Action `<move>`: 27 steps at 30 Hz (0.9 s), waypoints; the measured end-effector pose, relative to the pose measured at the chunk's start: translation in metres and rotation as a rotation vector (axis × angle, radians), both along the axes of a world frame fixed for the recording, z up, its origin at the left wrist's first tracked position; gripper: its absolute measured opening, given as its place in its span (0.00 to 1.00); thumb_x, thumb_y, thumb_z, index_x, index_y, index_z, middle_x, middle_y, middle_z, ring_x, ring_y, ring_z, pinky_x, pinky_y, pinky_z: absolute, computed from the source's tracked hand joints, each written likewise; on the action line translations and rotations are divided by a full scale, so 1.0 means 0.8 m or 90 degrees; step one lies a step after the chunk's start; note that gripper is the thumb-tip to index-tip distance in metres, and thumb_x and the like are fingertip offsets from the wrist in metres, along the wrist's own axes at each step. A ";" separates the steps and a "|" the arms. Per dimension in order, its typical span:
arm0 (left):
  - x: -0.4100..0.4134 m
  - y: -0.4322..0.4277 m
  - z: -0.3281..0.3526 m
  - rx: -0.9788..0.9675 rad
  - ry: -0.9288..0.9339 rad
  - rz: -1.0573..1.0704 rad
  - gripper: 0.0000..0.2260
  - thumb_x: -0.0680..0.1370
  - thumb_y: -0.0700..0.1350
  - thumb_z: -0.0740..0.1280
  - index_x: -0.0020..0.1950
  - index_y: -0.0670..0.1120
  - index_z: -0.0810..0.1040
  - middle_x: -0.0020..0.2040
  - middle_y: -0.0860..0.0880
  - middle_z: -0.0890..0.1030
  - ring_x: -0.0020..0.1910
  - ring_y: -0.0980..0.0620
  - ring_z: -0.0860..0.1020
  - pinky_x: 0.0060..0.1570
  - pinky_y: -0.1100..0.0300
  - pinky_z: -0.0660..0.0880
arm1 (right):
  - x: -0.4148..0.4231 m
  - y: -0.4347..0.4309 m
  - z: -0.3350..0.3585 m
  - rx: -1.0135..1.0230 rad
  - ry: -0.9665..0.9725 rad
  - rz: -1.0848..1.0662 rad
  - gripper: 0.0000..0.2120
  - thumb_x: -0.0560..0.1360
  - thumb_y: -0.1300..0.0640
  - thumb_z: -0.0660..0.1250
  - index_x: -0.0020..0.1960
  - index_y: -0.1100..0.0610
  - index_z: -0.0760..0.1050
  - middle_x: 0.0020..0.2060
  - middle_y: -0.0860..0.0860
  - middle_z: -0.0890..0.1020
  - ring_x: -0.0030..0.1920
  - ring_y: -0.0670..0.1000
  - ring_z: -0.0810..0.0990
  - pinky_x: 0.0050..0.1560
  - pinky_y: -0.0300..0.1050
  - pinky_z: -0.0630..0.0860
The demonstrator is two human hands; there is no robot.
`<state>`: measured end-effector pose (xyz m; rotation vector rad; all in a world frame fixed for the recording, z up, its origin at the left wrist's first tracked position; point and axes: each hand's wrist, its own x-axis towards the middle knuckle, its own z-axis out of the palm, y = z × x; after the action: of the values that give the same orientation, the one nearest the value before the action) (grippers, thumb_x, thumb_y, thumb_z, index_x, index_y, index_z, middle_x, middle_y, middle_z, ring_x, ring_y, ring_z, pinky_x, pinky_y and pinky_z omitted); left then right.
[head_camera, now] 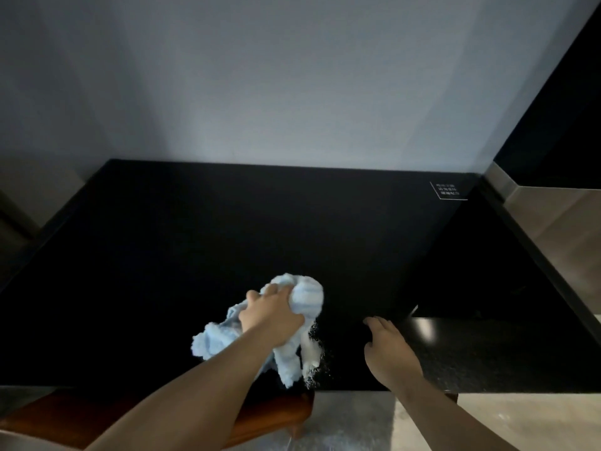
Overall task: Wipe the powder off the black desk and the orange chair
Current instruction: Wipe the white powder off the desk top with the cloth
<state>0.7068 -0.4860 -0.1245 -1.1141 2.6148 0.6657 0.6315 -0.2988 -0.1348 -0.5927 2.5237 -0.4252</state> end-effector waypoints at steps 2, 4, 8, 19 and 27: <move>0.004 0.012 -0.001 0.036 -0.017 -0.057 0.22 0.71 0.56 0.61 0.66 0.62 0.64 0.60 0.56 0.70 0.60 0.47 0.64 0.52 0.47 0.72 | 0.001 0.009 -0.001 -0.030 0.006 -0.008 0.24 0.79 0.64 0.53 0.75 0.54 0.59 0.74 0.50 0.62 0.75 0.52 0.57 0.73 0.47 0.59; 0.001 0.017 0.004 0.088 -0.041 -0.089 0.23 0.71 0.55 0.63 0.66 0.61 0.66 0.62 0.54 0.70 0.62 0.46 0.65 0.58 0.45 0.70 | 0.002 0.017 0.000 -0.061 -0.007 -0.014 0.24 0.79 0.65 0.53 0.74 0.55 0.60 0.73 0.51 0.63 0.74 0.52 0.59 0.71 0.44 0.60; 0.028 0.006 0.024 0.065 -0.004 0.113 0.16 0.68 0.58 0.61 0.56 0.61 0.69 0.57 0.52 0.73 0.60 0.45 0.68 0.56 0.45 0.68 | 0.001 0.038 0.002 -0.118 -0.030 -0.019 0.24 0.79 0.66 0.55 0.73 0.55 0.62 0.71 0.52 0.66 0.68 0.51 0.67 0.61 0.37 0.66; 0.025 0.087 -0.003 0.025 0.026 0.219 0.24 0.75 0.52 0.57 0.72 0.57 0.59 0.68 0.50 0.64 0.63 0.42 0.64 0.49 0.49 0.67 | -0.004 0.083 0.002 -0.215 -0.050 -0.091 0.23 0.79 0.65 0.55 0.73 0.53 0.62 0.70 0.54 0.66 0.63 0.52 0.71 0.55 0.38 0.68; -0.010 0.132 -0.006 0.053 0.032 0.017 0.23 0.73 0.56 0.59 0.69 0.60 0.63 0.62 0.54 0.69 0.56 0.48 0.65 0.44 0.50 0.64 | -0.013 0.141 0.002 -0.222 -0.015 -0.187 0.23 0.78 0.65 0.57 0.71 0.54 0.64 0.66 0.54 0.71 0.61 0.53 0.73 0.58 0.46 0.75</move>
<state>0.6989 -0.3801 -0.1290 -1.1247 2.5924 0.8104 0.6210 -0.1857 -0.1331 -0.3350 2.5362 -0.9866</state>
